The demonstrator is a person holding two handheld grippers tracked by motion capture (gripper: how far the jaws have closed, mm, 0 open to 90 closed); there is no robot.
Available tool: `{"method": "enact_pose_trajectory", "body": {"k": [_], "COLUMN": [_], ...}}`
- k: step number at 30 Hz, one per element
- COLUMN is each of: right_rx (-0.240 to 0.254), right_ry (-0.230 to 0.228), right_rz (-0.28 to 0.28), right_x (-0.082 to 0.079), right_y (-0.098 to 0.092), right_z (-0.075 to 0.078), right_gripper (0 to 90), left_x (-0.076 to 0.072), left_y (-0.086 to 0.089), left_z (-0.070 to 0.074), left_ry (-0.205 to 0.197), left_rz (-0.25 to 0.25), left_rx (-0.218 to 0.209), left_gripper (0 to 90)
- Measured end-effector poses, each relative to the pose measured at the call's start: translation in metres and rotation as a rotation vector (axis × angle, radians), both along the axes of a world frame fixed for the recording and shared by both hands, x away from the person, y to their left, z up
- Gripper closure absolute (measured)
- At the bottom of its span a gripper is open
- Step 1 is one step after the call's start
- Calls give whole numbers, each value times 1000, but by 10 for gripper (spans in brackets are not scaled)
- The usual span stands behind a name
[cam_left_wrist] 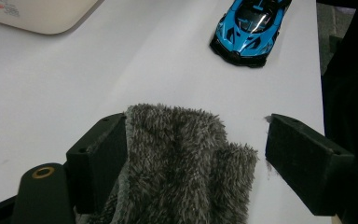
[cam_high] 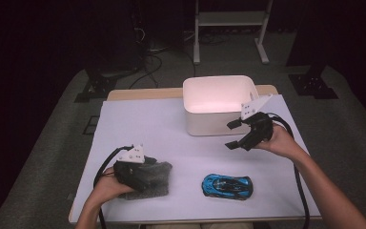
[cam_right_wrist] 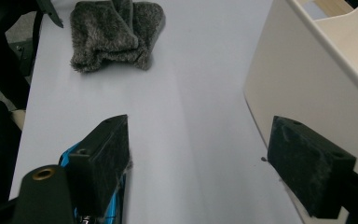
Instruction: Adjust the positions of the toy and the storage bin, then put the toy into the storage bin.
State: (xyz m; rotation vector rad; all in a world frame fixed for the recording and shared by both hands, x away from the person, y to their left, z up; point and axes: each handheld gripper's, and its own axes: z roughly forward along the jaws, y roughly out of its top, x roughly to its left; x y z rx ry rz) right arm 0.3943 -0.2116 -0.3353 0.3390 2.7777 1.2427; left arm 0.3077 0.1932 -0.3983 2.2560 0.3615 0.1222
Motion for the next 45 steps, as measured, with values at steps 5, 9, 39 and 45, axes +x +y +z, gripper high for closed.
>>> {"method": "enact_pose_trajectory", "body": {"k": [5,9,39,45], "right_rx": [5,12,-17,-20], "right_ry": [-4,-14,-26,-30], "right_rz": [1,8,2,-22], "right_x": [7,11,48,57], "right_y": [1,3,19,15], "right_z": [7,13,29,27], "right_gripper": [200,201,206,216], "left_x": [1,1,1,0], "left_y": [1,1,4,3], "left_z": [0,0,0,0], "left_ry": [2,4,13,10], "left_rz": [2,2,2,-11], "left_rx": [-3,-5,-19,-15], "left_gripper": [200,196,181,179]}}
